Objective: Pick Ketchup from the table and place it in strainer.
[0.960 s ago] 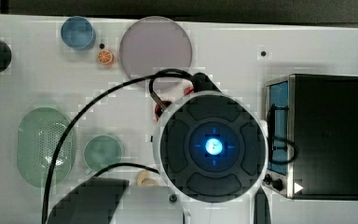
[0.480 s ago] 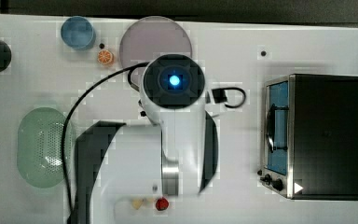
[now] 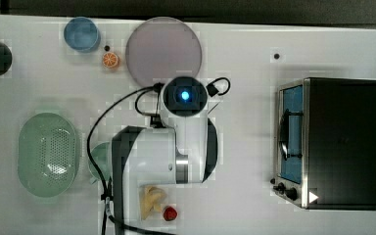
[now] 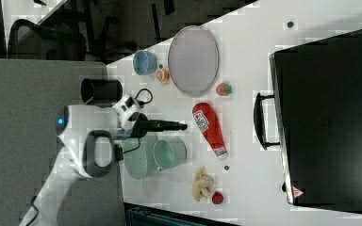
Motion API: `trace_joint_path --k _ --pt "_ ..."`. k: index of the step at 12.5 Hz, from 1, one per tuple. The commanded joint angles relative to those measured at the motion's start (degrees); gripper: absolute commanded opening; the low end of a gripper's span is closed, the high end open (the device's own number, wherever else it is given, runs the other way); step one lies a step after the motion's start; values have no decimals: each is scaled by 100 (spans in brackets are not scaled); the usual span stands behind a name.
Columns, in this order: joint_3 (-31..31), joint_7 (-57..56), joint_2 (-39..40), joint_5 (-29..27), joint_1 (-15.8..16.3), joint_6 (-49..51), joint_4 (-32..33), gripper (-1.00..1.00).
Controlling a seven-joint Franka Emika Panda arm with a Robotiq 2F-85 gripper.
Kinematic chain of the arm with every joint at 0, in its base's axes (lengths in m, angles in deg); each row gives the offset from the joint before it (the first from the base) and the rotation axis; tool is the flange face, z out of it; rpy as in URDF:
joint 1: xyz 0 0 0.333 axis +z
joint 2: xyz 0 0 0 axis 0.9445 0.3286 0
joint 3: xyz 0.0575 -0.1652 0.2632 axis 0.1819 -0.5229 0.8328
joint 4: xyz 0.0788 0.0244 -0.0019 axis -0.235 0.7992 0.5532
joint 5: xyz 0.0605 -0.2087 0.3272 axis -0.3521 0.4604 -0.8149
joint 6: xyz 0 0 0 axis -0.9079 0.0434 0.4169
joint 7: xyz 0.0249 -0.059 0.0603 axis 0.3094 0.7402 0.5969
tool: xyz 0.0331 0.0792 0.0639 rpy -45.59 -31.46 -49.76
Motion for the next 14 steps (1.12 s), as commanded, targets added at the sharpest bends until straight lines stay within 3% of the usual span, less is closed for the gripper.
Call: trace_joint_path --k 1,11,12,14 --pt "44 -1489 108 10 -43 -599 266 100" --pt "11 -1469 1599 17 -28 -2674 795 100" --pt "11 -1468 1705 17 -27 -2785 793 93" --pt "15 -1466 1762 18 -22 -2890 775 43"
